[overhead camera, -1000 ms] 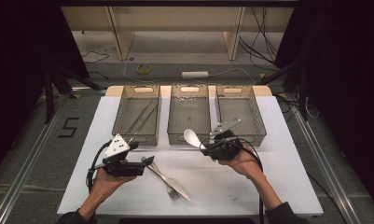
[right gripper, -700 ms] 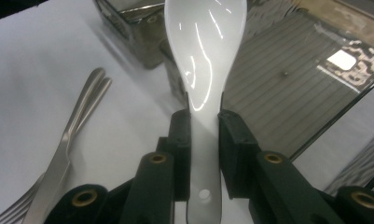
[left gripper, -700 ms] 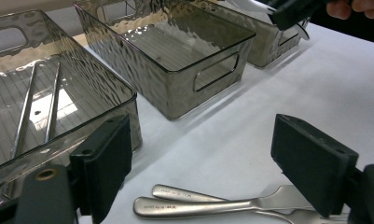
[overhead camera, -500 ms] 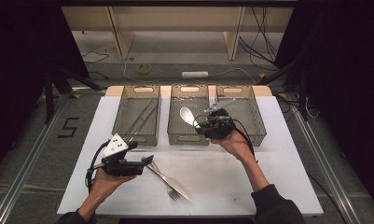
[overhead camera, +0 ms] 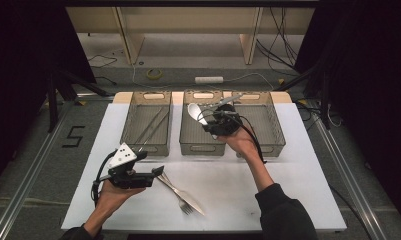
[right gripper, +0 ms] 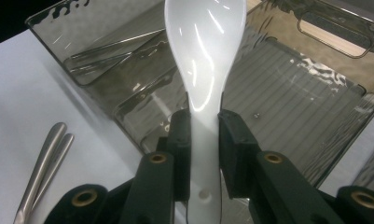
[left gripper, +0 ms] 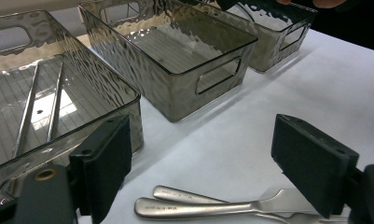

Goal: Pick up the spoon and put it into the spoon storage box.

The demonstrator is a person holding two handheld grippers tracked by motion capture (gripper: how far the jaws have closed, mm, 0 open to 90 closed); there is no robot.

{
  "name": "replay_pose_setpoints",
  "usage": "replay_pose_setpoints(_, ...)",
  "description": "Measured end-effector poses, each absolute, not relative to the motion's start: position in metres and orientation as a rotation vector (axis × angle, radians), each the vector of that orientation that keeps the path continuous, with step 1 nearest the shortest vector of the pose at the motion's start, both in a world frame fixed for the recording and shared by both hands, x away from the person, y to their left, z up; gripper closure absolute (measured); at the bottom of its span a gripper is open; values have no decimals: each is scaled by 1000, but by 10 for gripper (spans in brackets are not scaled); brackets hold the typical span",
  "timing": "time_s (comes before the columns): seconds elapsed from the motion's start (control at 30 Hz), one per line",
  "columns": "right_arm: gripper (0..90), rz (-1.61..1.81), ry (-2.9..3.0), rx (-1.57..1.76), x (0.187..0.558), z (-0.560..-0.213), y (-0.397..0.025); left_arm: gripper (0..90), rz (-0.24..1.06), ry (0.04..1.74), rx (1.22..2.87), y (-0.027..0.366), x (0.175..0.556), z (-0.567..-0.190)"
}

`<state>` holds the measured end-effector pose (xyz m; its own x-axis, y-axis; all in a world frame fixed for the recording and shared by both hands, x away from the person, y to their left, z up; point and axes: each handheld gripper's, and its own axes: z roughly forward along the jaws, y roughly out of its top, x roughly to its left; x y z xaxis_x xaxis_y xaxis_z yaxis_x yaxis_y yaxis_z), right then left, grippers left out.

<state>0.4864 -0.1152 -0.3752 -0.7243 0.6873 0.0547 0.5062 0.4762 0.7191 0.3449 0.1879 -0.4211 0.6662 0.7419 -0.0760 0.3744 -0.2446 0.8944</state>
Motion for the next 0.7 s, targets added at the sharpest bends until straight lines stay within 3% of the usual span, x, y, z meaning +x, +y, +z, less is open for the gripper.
replay_pose_setpoints(0.7,762,1022,2482,1144,513,-394,-99,198,449,878,1867,188,345,-421)
